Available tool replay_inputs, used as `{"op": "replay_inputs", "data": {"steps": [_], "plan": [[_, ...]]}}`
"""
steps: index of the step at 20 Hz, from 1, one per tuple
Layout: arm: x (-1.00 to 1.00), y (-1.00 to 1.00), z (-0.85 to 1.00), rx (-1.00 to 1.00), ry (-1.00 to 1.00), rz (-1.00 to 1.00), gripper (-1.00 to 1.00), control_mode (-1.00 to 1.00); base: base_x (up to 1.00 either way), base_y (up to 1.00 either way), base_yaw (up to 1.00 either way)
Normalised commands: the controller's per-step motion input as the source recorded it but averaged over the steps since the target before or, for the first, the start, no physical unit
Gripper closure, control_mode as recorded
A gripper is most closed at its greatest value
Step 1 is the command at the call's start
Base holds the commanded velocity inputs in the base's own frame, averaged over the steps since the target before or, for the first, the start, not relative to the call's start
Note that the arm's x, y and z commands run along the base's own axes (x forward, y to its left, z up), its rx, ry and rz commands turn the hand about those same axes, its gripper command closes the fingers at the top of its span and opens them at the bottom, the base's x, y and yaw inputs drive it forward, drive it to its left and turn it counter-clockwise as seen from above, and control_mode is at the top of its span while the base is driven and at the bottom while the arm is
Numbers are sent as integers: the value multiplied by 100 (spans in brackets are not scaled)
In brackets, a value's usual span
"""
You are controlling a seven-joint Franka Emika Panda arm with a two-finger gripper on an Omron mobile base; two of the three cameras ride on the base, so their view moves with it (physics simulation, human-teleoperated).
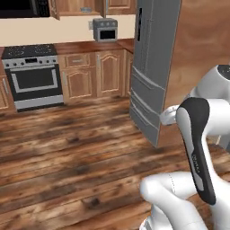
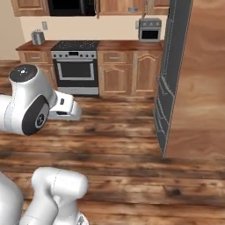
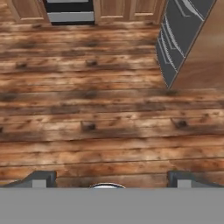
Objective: Retrieve the tupperware and aluminum foil from the cabinet and place them on the dining counter near the plate with lemon wedges to prepare for storing leftovers.
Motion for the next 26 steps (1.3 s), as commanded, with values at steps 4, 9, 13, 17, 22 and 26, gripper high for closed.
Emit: {"op": "replay_inputs", "data": {"steps": [4, 9, 13, 17, 22, 26], "plan": [[0, 0, 0, 0, 0, 0, -100, 100, 100, -46, 15], [0, 0, 0, 0, 0, 0, -100, 100, 100, -35, 14], [0, 0, 0, 0, 0, 0, -100, 100, 100, -24, 13], [0, 0, 0, 0, 0, 0, -100, 100, 100, -28, 12], [0, 0, 0, 0, 0, 0, -100, 100, 100, -39, 6], [0, 0, 0, 0, 0, 0, -100, 100, 100, -36, 3]]}}
